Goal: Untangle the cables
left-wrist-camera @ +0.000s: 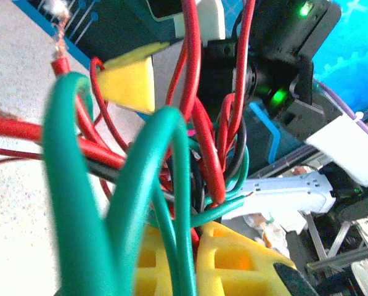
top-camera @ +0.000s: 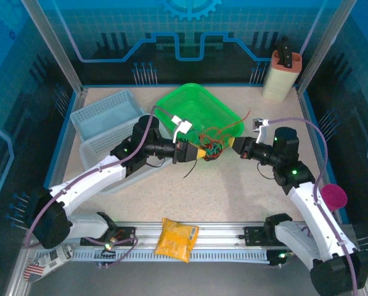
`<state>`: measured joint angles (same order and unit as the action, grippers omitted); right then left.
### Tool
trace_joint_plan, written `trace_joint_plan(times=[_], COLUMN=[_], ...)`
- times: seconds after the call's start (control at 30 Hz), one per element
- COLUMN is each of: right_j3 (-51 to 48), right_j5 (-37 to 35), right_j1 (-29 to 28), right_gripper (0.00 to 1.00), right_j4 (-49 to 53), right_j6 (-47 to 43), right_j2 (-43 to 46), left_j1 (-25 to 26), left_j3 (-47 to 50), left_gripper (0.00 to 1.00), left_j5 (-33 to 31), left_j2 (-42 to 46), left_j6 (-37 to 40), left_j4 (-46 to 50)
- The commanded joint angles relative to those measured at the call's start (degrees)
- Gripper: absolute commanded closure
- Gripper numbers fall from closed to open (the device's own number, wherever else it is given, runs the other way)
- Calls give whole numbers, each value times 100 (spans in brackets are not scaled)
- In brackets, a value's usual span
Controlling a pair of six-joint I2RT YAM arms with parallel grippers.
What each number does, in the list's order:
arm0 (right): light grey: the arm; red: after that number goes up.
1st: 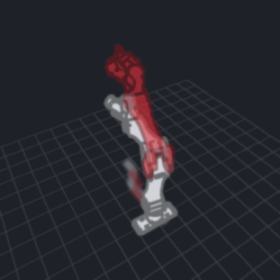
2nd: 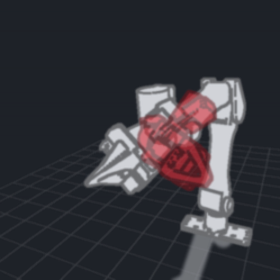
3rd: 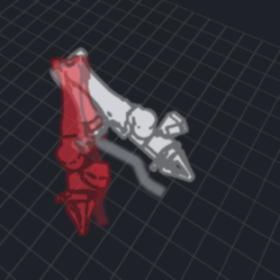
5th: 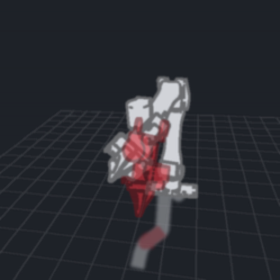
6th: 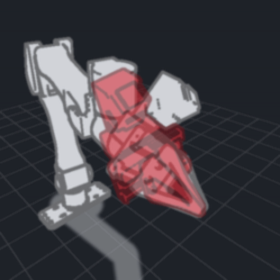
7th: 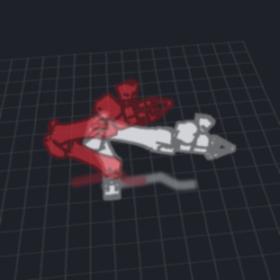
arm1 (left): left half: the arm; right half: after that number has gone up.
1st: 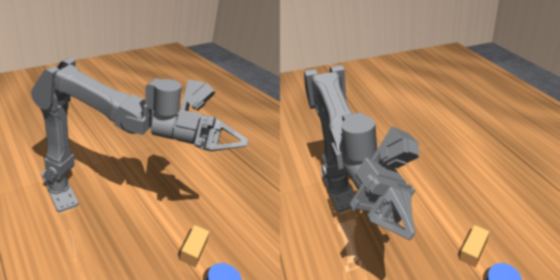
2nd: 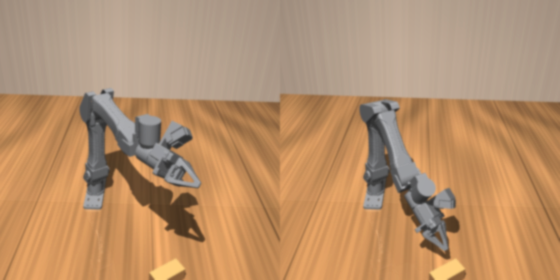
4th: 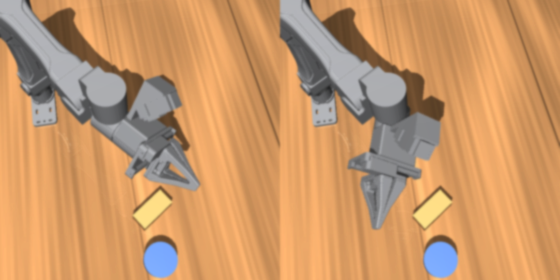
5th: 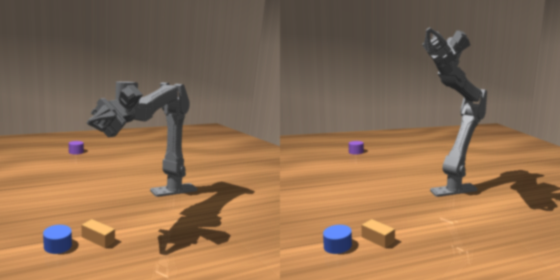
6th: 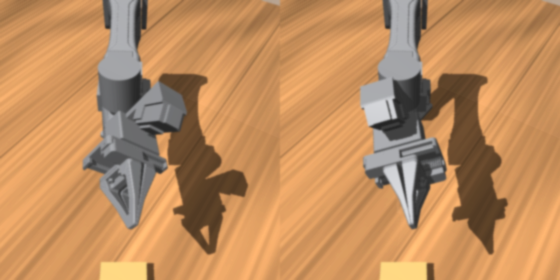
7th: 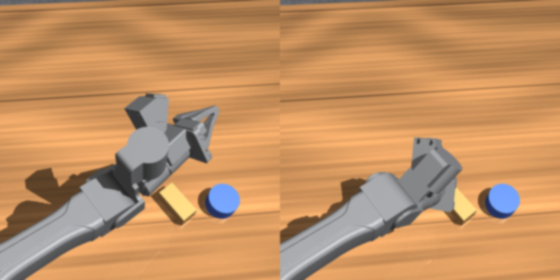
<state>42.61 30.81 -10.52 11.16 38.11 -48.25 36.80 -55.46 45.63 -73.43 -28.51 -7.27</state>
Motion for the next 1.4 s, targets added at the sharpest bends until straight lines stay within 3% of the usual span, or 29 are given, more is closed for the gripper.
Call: trace_joint_plan(times=[0.0,0.23,0.47,0.6,0.63,0.7,0.73,0.8,0.87,1.03,1.13,1.27,1.37], right_j3=[348,571,599,542,509,458,460,569,714,886,504,255,175], right_j5=[-144,-437,-619,156,524,921,892,703,650,1543,2217,1893,1832], right_j1=[263,611,825,825,828,827,835,855,878,883,765,314,-120], right_gripper=[100,100,100,100,93,50,34,26,26,39,42,40,44], right_j4=[312,643,760,388,206,18,131,587,1120,2085,1789,1339,910], right_j6=[-396,-532,-480,-639,-653,-689,-763,-1120,-1629,-2392,-2102,-1793,-1579], right_j2=[-24,-158,-206,-268,-277,-201,-88,220,593,1079,1175,1203,881], left_j1=[-62,-239,-446,-467,-467,-469,-467,-456,-455,-462,-458,-459,-455], left_j3=[-362,-514,-455,-390,-335,-290,-290,-322,-388,-519,-612,-613,-565], left_gripper=[100,100,100,100,100,100,100,100,100,100,100,100,100], left_j5=[502,697,710,703,672,557,466,311,228,254,214,210,243], left_j2=[85,156,367,374,352,283,231,136,26,-186,-284,-295,-287], left_j6=[753,1566,1807,1678,1527,1267,1179,1105,1153,1244,1217,1184,1135], left_j4=[1016,1896,2202,1965,1766,1431,1316,1185,1185,1140,1155,1109,1066])
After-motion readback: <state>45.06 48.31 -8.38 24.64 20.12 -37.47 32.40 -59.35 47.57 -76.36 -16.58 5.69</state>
